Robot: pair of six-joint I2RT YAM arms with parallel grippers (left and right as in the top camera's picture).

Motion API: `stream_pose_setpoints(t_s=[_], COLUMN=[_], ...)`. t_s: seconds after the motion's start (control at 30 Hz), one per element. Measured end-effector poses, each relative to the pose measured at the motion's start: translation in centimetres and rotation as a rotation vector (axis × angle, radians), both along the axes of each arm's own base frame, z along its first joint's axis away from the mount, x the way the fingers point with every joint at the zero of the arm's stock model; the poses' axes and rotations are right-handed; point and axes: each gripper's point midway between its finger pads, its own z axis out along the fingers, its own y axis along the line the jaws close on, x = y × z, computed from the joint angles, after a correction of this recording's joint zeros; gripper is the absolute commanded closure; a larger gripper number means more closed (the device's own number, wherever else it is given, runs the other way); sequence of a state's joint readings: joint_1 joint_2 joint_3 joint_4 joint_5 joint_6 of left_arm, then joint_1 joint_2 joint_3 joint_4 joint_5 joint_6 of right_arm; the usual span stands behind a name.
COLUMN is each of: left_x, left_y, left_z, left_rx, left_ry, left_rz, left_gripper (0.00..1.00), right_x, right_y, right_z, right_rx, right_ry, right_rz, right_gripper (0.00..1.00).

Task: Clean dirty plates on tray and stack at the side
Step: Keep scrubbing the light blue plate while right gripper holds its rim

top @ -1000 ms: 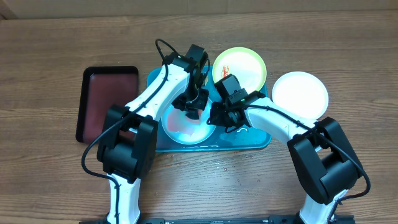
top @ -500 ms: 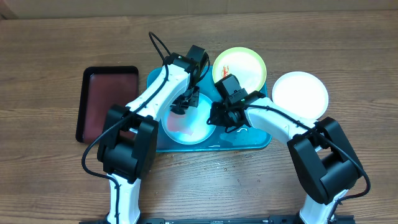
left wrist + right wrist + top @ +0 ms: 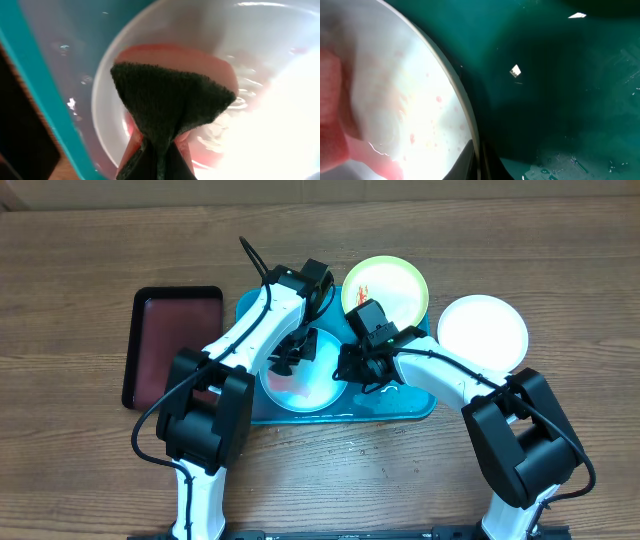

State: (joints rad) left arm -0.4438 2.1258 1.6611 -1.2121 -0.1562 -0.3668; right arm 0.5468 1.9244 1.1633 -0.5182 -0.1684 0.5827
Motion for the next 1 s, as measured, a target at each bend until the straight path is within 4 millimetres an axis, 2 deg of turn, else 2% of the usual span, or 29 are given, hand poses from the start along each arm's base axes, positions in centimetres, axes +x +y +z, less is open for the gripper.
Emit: stream_pose_setpoints(t_s=[0.47, 0.6, 0.8, 1.0], left_x=[-1.7, -1.2, 0.6, 1.1], left_y=[-3.8, -4.1, -2.6, -0.5], left_z=[-0.2, -0.2, -0.3, -0.1], left_rx=[-0.238, -0.256, -0.141, -0.018], left_ry=[0.122, 0.102, 0.009, -0.051], left_rz=[-0.255, -0.282, -0.139, 0.042], left_gripper=[0.96, 0.96, 0.96, 0.96], right_x=[0.0, 0.0, 0.0, 0.0], right_y=[0.0, 0.0, 0.0, 0.0], right_z=[0.0, 0.0, 0.0, 0.0], right_rx=[0.000, 0.001, 0.000, 0.000], right_ry=[-0.001, 0.000, -0.001, 0.000], right_rz=[0.000, 0.000, 0.000, 0.000], right_gripper=[0.95, 0.95, 0.95, 0.95])
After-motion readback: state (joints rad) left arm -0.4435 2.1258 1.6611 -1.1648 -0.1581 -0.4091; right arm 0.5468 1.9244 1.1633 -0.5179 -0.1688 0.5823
